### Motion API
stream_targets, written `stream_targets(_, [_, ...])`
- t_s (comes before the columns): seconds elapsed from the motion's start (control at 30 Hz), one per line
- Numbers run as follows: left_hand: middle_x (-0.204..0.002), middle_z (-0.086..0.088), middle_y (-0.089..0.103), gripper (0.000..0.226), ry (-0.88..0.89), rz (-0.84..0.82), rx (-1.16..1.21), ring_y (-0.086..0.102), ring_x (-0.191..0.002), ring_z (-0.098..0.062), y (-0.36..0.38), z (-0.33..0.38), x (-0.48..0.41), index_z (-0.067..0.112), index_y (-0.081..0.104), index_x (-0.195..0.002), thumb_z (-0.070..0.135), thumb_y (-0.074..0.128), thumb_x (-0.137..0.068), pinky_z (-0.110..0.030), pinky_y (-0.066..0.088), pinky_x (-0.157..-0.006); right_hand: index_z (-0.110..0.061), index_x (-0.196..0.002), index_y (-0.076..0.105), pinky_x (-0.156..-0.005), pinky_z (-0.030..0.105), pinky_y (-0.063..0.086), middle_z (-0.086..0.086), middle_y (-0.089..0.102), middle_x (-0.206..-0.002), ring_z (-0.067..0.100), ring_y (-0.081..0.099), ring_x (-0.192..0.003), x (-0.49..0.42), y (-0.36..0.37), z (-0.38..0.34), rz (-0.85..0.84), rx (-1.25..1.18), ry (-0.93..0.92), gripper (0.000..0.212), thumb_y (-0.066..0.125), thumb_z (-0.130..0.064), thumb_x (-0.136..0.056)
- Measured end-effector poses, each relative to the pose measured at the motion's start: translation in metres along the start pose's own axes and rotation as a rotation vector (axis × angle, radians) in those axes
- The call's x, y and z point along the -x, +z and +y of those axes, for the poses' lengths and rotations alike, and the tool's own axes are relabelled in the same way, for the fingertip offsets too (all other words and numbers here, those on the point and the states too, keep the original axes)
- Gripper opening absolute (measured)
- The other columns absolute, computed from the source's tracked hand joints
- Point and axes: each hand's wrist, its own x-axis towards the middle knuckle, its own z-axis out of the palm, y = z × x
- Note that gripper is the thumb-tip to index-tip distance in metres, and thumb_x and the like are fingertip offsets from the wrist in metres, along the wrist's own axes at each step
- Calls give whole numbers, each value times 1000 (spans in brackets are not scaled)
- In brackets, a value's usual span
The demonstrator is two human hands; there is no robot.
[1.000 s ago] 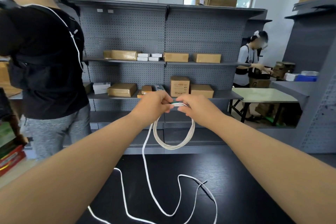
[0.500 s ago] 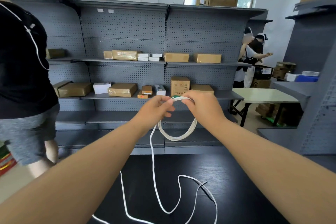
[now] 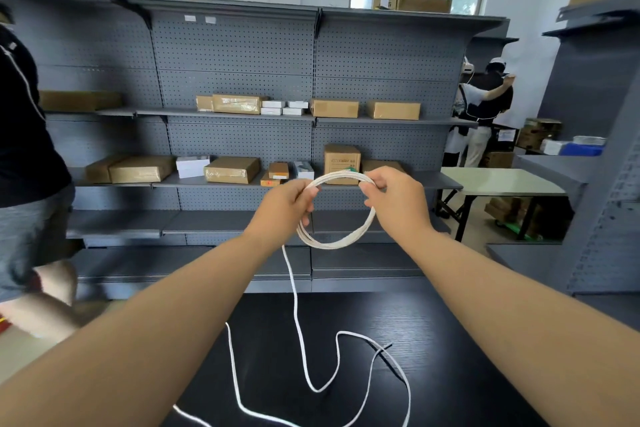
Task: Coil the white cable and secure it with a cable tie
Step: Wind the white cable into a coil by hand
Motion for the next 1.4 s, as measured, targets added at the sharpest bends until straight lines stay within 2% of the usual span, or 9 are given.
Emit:
stream_targets(0.2, [-76, -6, 53, 20, 150, 5, -317, 56, -73, -27, -9, 17, -5, 14, 54, -91, 23, 38, -100, -36, 45, -69, -10, -111, 59, -79, 27, 42, 6, 65, -110, 17, 57, -93, -6, 2, 0, -134, 91, 117, 23, 55, -23, -92])
stream_targets(0.37, [-77, -8, 55, 23, 225, -53, -496, 49, -71, -23, -13, 23, -10, 10, 57, -98, 23, 39, -99, -33, 38, -64, -12, -131, 45, -99, 35, 39, 6, 53, -133, 23, 50, -121, -6, 3, -6, -225, 140, 7, 42, 55, -26, -92])
stream_targets(0.57, [-79, -9, 53, 22, 233, -157, -585, 47, -72, -24, -11, 31, -10, 9, 59, -105, 19, 40, -99, -34, 37, -66, -12, -104, 60, -71, 34, 37, 3, 55, -86, 22, 51, -85, -7, 4, -11, -355, 363, -144, 19, 46, -23, -96])
stream_targets(0.77, [-77, 2, 52, 19, 129, -170, -256, 52, -74, -16, -13, 22, -2, 15, 59, -103, 24, 42, -98, -28, 41, -66, -10, -107, 64, -71, 33, 36, 9, 63, -91, 20, 49, -83, -7, 0, -15, -348, 388, -205, 25, 46, -23, -96])
stream_targets(0.87, [-76, 5, 53, 15, 49, -162, -57, 49, -65, -6, -14, 15, 1, 21, 57, -100, 27, 43, -98, -21, 38, -59, -9, -94, 65, -72, 37, 40, 9, 64, -86, 26, 54, -84, -8, -1, -10, -306, 400, -200, 24, 46, -23, -95])
stream_targets(0.97, [-76, 3, 56, 18, 25, -136, -32, 46, -62, -7, -14, 6, 3, 19, 55, -88, 29, 43, -98, -22, 36, -60, -13, -80, 63, -74, 37, 45, 13, 67, -82, 31, 58, -83, -6, -4, -6, -223, 271, -113, 24, 47, -23, -94])
stream_targets(1.07, [-76, 3, 59, 23, -28, -101, 62, 50, -75, -14, -10, -1, 4, 12, 59, -101, 30, 45, -97, -27, 38, -71, -11, -93, 70, -76, 36, 47, 13, 69, -84, 29, 61, -84, -3, -4, -5, -170, 175, -69, 23, 49, -21, -94])
stream_targets(1.2, [-76, 2, 59, 26, -49, -88, 119, 50, -74, -13, -6, -3, 5, 6, 58, -103, 28, 46, -97, -25, 37, -70, -8, -92, 69, -75, 30, 46, 11, 71, -86, 26, 65, -87, 1, 0, -4, -98, 44, 23, 23, 49, -18, -94])
stream_targets(1.4, [-72, 7, 59, 17, -27, 8, 124, 57, -62, -3, -1, -2, 1, 15, 57, -94, 23, 43, -98, -24, 44, -70, -15, -85, 68, -75, 31, 47, 0, 64, -72, 19, 59, -76, 10, 13, 0, -41, -142, 161, 21, 49, -21, -95])
